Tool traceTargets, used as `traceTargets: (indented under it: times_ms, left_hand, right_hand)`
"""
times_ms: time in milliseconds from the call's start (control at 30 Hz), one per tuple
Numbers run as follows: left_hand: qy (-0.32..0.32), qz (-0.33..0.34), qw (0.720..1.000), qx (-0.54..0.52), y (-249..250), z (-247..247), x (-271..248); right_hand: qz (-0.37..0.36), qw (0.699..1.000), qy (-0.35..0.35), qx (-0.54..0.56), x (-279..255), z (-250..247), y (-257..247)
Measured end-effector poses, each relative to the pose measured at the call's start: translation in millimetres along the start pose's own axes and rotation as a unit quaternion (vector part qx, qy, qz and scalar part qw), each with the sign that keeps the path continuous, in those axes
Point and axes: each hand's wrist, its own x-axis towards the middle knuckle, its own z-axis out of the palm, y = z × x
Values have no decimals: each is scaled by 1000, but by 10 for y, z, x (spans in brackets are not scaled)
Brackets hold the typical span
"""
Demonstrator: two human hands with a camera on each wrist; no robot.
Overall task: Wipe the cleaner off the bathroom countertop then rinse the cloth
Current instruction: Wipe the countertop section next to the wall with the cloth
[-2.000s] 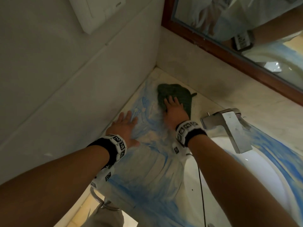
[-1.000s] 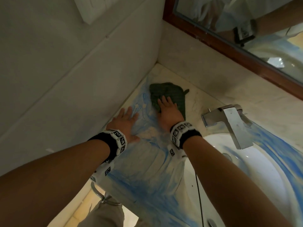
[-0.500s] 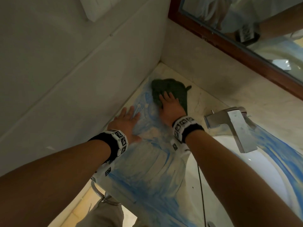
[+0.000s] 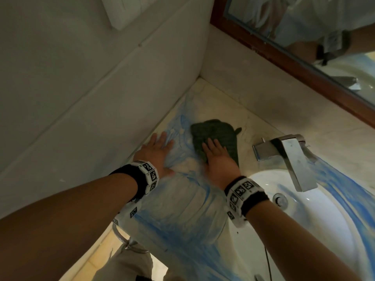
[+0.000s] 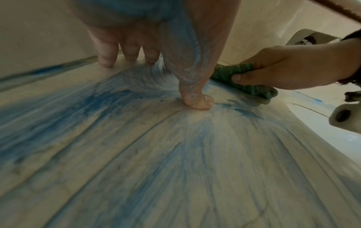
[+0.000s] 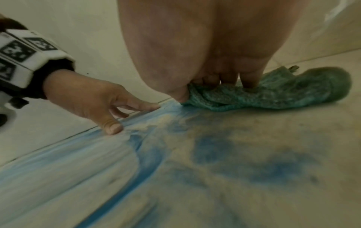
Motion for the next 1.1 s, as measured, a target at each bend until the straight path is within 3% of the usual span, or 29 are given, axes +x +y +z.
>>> traceTargets:
  times_ms: [133, 300, 467, 733, 900, 1100]
  left_hand:
    - [-1, -1, 1000, 3, -12, -13, -7]
    - [2, -4, 1000, -1, -20, 12, 15]
    - [12, -4, 1000, 8, -25, 37, 41]
    - [13, 0, 1000, 20, -36, 62, 75]
    - [28, -2, 999, 30, -42, 101, 97]
    - [41, 4, 999, 24, -12, 63, 41]
  right_hand:
    - [5, 1000, -19, 10, 334, -224, 89]
    - [61, 997, 32, 41, 1138, -673, 174]
    - [87, 994, 40, 55, 1649, -898, -74]
    - [-23, 999, 35, -34, 1598, -690, -350]
    - [-153, 984, 14, -94, 1282, -443, -484]
    - [-214, 975, 34, -50, 1453, -488, -315]
